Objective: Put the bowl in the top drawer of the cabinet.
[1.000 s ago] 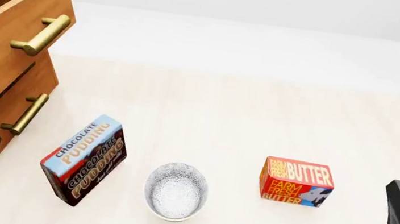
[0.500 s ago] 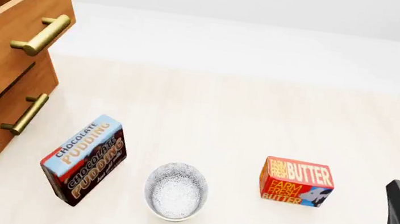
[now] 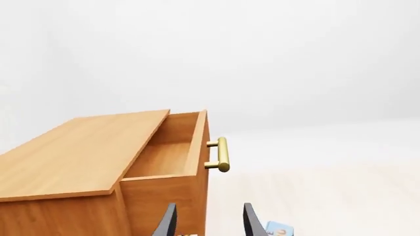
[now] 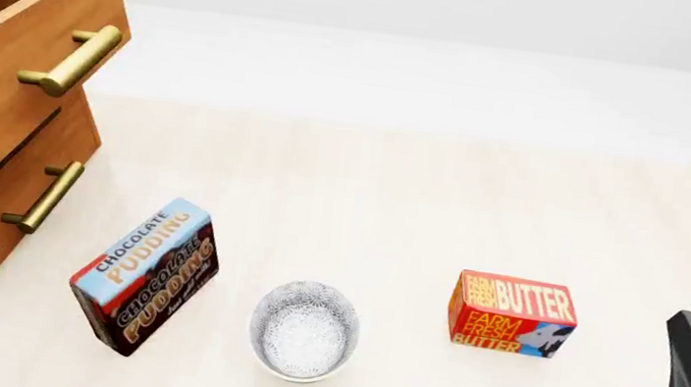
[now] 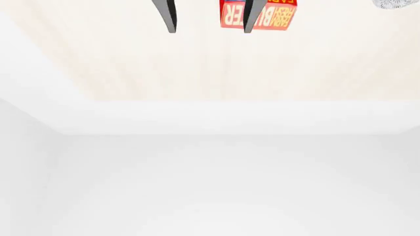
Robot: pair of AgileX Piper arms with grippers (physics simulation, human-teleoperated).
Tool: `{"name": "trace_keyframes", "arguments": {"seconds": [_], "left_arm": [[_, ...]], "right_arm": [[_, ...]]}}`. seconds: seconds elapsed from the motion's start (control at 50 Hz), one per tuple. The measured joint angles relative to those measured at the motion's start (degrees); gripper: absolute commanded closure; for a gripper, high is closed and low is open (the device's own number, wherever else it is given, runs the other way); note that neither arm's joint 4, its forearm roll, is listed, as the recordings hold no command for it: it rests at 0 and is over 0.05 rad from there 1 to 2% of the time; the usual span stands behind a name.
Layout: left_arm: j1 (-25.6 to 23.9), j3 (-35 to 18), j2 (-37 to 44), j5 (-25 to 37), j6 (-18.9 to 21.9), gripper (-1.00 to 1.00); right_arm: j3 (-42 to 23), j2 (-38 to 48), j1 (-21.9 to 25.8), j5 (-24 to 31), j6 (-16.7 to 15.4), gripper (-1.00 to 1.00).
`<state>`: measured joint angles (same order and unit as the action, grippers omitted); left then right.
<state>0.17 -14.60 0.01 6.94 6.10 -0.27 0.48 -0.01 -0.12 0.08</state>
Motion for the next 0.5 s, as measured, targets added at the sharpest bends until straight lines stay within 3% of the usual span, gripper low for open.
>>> {"name": "trace_keyframes", "arguments": {"seconds": [0.5], "left_arm": [[-1.75,-11.58,2.0,7.51,4.64,-1.0]], "right_arm": [[0.0,0.0,0.0,0.0,0.0,-1.0]]}}
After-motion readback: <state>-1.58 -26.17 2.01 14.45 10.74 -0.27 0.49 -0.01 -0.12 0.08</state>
